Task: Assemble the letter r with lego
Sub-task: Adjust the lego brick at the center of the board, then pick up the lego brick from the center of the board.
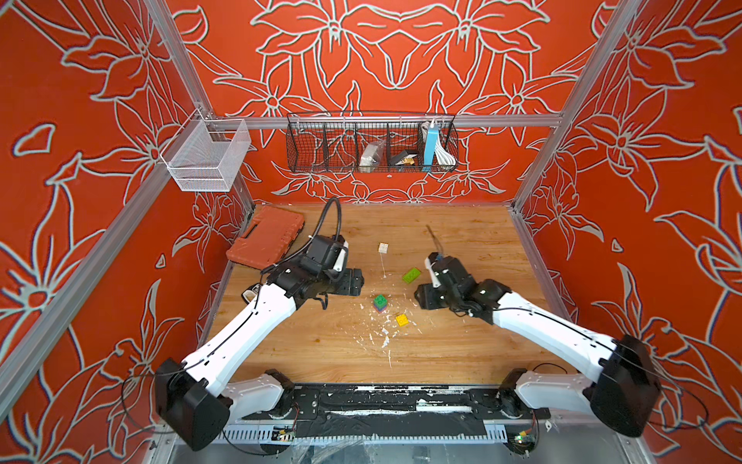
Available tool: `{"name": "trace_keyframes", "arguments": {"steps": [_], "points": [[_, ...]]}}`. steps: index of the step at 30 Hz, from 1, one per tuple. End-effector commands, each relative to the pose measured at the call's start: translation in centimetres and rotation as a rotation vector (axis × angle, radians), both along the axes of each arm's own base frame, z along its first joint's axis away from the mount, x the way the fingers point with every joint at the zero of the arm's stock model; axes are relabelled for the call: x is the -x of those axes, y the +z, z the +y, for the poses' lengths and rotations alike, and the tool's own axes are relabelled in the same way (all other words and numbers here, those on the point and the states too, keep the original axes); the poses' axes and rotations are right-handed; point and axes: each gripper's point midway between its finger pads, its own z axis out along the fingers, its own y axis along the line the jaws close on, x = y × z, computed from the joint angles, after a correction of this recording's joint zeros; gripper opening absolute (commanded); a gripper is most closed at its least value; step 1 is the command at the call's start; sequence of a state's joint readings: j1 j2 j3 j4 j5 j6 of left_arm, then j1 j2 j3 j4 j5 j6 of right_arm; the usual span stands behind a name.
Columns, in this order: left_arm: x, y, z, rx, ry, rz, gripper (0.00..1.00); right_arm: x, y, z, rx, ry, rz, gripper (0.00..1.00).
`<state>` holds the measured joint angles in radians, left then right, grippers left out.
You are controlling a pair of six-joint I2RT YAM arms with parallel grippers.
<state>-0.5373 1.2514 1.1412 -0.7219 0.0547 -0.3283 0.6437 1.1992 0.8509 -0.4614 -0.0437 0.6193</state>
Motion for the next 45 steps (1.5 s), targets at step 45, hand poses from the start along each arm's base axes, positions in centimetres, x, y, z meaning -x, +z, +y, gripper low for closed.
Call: {"name": "trace_keyframes", "arguments": {"steps": [45], "points": [[-11.3,-15.7,-17.0,-0.423,-0.585,0.155,0.76,2.3,1.5,-8.4,-0.286,-0.239,0.153,0.56]]}}
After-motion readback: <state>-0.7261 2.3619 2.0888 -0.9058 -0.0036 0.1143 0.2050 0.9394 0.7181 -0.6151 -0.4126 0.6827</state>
